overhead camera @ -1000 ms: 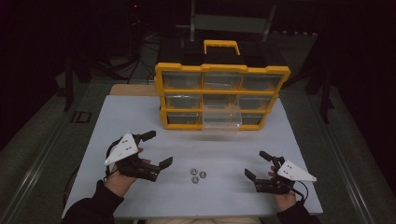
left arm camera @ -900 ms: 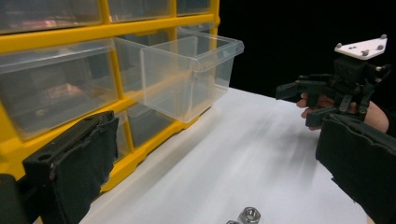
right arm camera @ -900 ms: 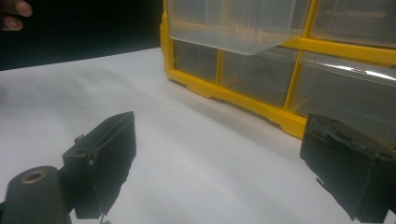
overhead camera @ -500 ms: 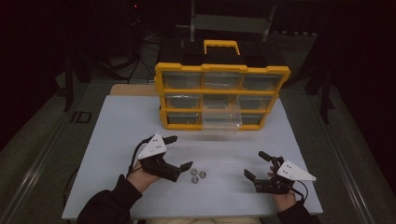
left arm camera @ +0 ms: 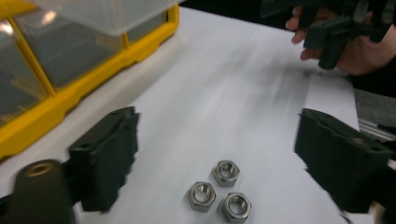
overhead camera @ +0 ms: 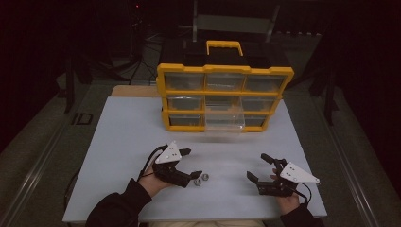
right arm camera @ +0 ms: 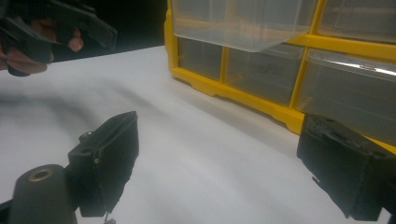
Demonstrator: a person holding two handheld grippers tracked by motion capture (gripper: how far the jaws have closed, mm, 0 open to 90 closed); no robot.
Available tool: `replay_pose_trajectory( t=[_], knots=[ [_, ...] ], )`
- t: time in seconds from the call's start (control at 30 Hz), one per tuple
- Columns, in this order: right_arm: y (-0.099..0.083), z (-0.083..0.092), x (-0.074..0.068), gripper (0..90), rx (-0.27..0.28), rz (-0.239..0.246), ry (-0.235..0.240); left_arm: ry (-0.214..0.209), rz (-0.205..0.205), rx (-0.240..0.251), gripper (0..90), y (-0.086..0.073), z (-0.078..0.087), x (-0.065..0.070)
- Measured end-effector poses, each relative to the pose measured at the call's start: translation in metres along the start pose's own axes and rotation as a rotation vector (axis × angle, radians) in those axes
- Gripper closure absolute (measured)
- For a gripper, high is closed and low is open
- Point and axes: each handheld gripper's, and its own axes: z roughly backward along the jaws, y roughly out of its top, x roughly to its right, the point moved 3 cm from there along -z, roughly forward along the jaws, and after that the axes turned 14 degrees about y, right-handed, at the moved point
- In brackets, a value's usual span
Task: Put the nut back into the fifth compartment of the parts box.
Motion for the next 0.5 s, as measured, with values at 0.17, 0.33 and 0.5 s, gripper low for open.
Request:
replay_pose_trajectory(
  t=[0.17, 0.33, 0.5],
  knots=[
    [0.000, 0.000, 0.000, 12.9, 0.001, -0.001, 0.001, 0.014, -0.030, -0.068, 24.6, -0.008, -0.011, 0.005],
    [0.000, 0.000, 0.000, 13.0, 0.001, -0.003, 0.003, 0.013, -0.051, -0.110, 35.9, -0.013, -0.018, 0.007],
    [0.000, 0.000, 0.001, 13.0, 0.001, -0.005, 0.004, 0.016, -0.068, -0.184, 48.1, -0.022, -0.028, 0.008]
  ],
)
